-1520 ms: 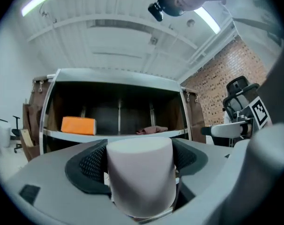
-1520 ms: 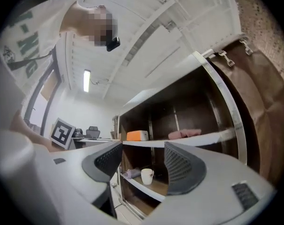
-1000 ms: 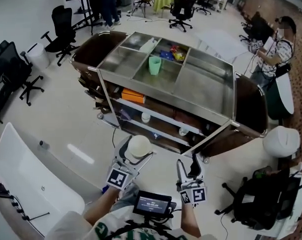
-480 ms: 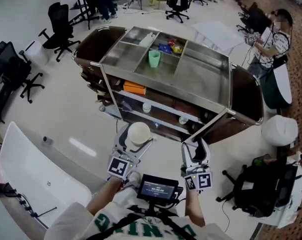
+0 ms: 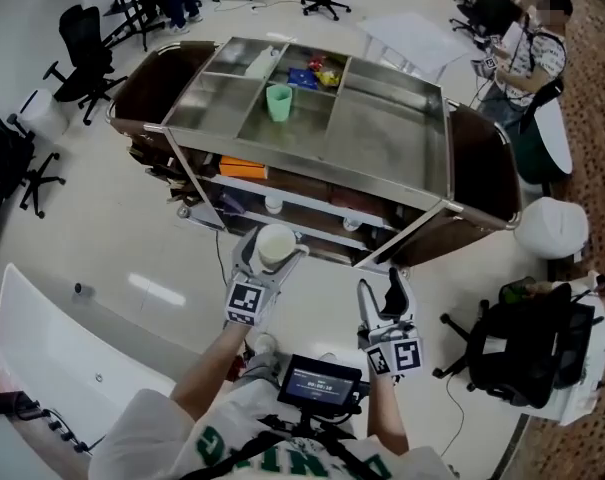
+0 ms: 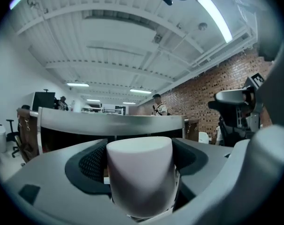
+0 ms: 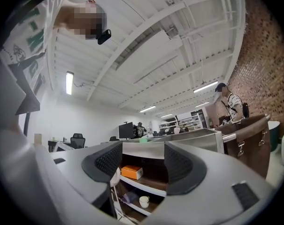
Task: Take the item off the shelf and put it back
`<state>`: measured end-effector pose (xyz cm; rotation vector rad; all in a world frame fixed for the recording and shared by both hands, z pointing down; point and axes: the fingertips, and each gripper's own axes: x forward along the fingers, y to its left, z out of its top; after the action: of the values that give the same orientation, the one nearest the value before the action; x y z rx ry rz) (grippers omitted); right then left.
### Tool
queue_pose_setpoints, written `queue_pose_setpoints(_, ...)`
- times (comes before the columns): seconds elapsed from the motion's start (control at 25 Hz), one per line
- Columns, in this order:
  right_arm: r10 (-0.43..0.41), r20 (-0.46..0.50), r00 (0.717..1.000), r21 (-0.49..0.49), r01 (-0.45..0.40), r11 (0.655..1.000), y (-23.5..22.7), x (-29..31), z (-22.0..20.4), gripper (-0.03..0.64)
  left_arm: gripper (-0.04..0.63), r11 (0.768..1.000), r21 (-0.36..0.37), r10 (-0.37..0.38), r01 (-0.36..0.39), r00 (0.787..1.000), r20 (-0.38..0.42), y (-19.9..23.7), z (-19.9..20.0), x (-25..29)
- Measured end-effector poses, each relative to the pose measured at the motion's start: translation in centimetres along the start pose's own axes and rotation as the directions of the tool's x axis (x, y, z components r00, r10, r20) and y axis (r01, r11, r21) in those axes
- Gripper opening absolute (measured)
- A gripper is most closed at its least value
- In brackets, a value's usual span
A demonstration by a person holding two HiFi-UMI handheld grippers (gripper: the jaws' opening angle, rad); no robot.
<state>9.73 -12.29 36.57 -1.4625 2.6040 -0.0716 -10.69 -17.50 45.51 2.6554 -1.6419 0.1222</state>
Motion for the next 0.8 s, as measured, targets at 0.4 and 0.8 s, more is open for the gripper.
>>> queue_pose_setpoints(0.4,-0.100,-0.072,0.992,0.048,0.104,0.993,-3.0,0.3,-4.5,0.281,0.407,1.000,-0.022,-0.009,0.006,0.987,-0.163,5.3,-10.7,18.5)
queue_pose_setpoints(0.8,-0.124,-0.152,0.981,0.034,0.131,0.991,-2.9,-2.0,-7.3,0.281,0.408,0.999,-0.029,-0.026,0.021,0.979,-0.203,8.3,-15.4,27.5)
